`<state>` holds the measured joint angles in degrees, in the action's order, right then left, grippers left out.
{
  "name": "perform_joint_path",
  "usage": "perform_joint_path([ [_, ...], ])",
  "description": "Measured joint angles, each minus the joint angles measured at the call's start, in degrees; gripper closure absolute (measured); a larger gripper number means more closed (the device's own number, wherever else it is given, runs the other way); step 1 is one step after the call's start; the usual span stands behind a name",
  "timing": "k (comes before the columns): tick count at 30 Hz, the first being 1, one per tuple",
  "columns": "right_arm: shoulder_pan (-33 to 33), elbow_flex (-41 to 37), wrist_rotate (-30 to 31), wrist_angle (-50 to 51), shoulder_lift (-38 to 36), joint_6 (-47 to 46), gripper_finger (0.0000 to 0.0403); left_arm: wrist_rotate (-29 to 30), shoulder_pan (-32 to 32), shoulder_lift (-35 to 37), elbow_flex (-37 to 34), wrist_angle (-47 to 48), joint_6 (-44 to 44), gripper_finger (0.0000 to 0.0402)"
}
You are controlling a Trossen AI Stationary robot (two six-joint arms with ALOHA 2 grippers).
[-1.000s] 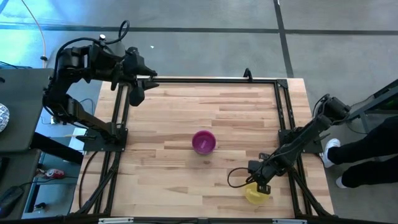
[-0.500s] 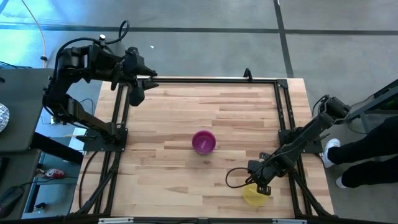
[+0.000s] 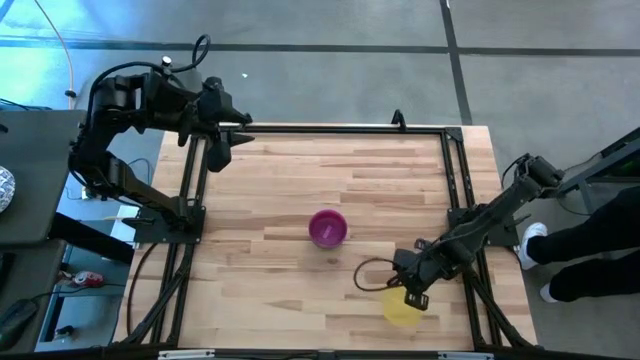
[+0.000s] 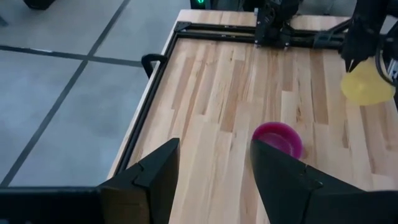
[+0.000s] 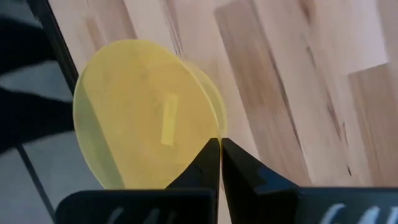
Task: Nest bowls inside each other
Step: Stack the yellow bowl on the purple bowl
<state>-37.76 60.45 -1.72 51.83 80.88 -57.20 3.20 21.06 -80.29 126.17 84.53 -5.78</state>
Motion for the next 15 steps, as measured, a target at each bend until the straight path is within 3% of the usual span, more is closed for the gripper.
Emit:
perform_joint_path([
  [15, 15.42, 15.31, 0.04, 8.75, 0.0, -3.24, 0.0403, 0.31, 0.02, 0.77, 0.0, 5.04, -5.35, 0.0218],
])
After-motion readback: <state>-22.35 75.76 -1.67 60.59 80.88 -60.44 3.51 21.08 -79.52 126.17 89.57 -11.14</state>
